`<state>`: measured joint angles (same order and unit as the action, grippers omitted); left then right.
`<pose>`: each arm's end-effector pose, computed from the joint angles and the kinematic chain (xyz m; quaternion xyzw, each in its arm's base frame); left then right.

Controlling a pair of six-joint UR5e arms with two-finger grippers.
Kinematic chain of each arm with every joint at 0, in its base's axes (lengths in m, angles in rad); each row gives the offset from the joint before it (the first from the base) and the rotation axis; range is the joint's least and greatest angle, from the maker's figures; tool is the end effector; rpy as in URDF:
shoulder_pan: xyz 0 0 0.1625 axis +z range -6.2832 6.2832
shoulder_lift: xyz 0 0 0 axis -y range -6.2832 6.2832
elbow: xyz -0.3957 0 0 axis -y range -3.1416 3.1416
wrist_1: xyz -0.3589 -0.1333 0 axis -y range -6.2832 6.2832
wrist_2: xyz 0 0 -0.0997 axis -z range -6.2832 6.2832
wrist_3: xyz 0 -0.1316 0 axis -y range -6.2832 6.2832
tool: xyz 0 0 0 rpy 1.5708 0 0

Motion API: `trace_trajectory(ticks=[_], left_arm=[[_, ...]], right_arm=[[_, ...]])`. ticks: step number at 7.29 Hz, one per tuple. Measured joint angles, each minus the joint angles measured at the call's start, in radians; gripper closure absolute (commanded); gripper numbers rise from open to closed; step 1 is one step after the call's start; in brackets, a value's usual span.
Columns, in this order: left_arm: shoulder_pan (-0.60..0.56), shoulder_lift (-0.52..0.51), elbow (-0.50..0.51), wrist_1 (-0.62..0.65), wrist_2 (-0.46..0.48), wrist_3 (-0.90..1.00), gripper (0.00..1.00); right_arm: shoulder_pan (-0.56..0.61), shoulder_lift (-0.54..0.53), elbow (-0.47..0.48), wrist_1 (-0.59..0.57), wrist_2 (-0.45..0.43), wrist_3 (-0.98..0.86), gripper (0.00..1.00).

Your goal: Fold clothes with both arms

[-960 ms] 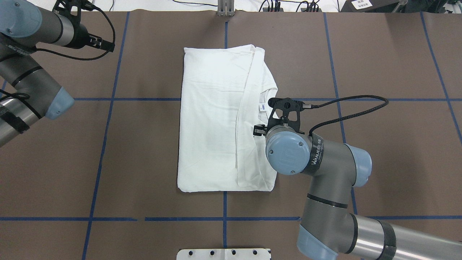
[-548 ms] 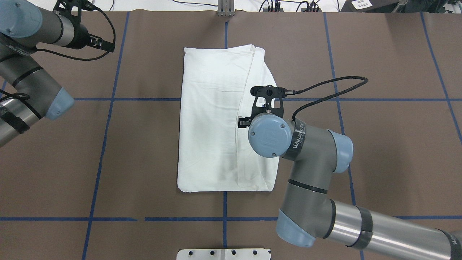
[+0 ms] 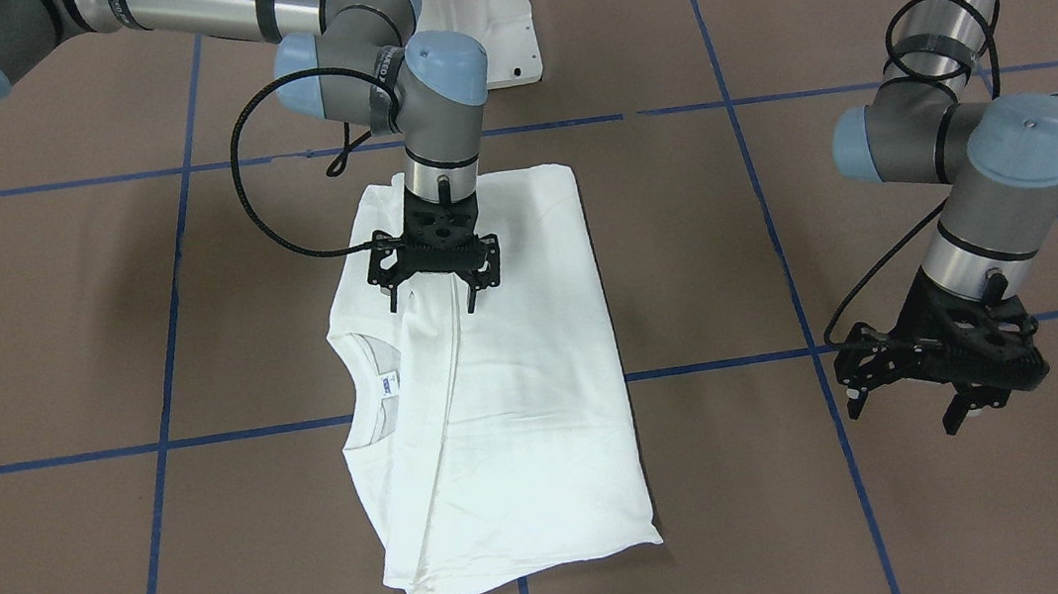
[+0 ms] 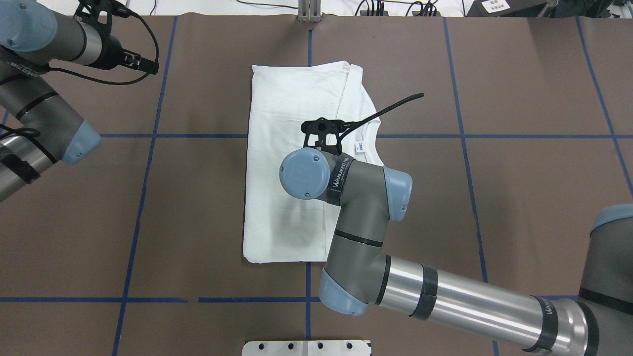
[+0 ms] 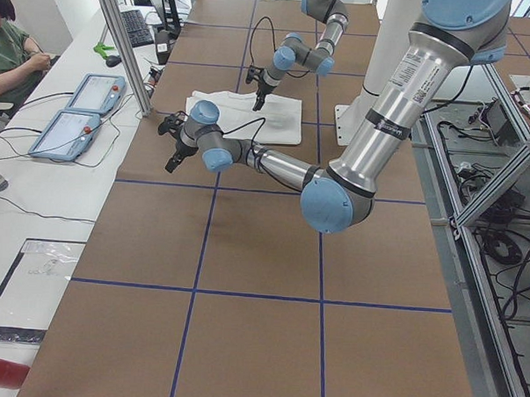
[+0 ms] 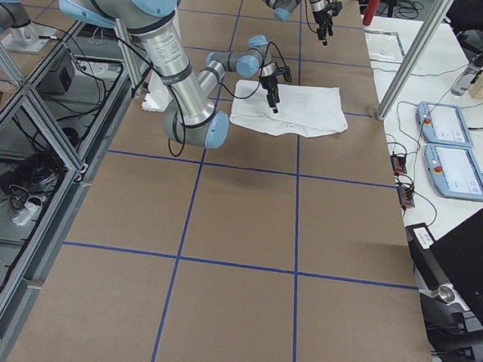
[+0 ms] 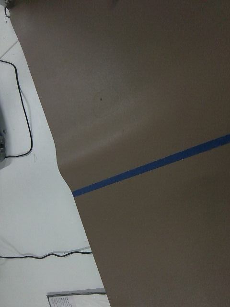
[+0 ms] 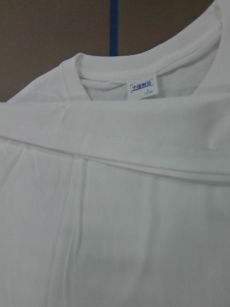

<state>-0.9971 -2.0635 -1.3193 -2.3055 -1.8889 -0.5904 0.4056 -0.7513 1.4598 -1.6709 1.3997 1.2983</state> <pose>0.2999 -0.6338 0.4129 0.3098 0.3713 0.0670 0.8727 -0.5980 -0.4262 0.2485 0.1761 -0.2543 0.0888 0.9468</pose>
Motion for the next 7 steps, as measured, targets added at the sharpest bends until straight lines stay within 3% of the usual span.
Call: trace_trajectory(ticks=[4, 7], left_arm=[[0.0, 0.006, -0.001, 0.0, -0.002, 0.0, 0.0], [0.001, 0.006, -0.001, 0.0, -0.002, 0.0, 0.0]], right_arm=[[-0.02, 0.005, -0.026, -0.054, 0.002, -0.032, 0.0], [-0.003, 0.002, 0.003, -0.188, 0.002, -0.164, 0.0]])
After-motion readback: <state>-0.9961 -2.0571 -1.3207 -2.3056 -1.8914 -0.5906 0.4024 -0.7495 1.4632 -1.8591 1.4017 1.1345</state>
